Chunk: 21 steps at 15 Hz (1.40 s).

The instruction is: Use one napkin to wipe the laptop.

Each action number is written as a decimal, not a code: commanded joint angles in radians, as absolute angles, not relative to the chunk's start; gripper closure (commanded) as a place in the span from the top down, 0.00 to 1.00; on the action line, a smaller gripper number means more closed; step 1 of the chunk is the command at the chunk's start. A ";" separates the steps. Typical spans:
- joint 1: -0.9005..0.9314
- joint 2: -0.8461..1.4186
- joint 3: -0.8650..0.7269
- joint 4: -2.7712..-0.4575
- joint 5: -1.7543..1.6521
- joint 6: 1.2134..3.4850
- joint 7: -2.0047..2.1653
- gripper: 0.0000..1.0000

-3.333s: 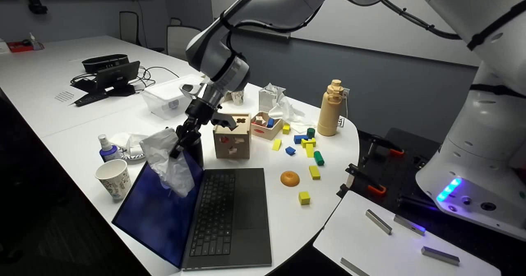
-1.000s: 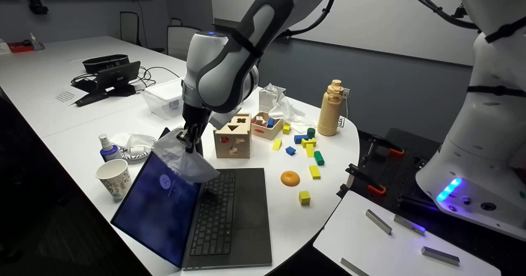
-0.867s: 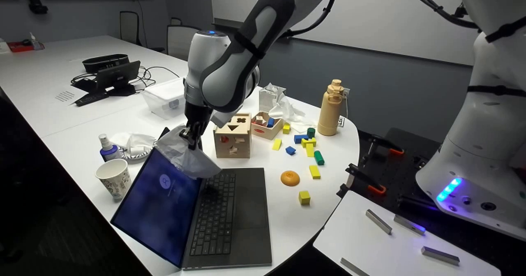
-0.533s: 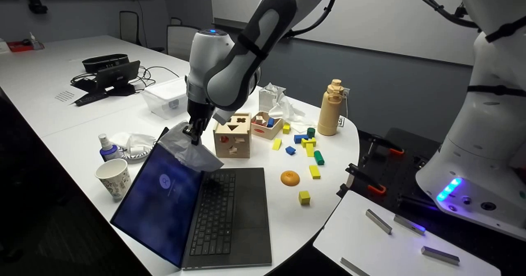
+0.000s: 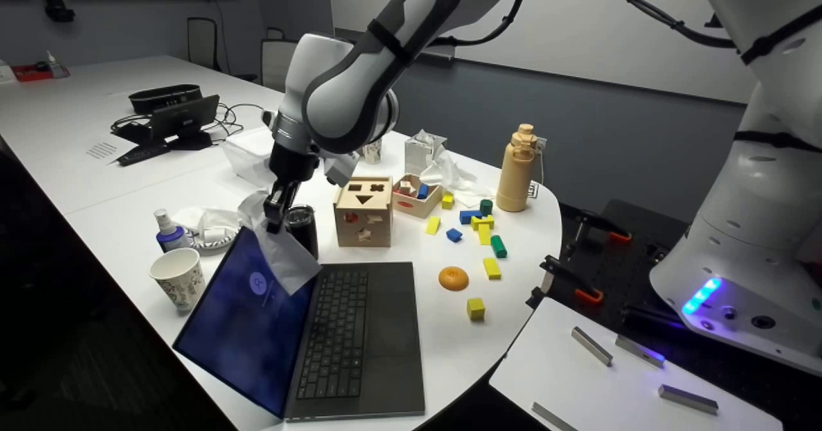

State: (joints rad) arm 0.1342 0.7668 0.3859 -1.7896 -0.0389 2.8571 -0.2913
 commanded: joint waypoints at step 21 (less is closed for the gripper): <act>0.081 1.165 0.696 -1.183 0.188 2.036 -1.013 0.00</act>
State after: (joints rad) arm 0.0302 1.1412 0.7263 -1.2731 0.1346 2.1248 -1.0005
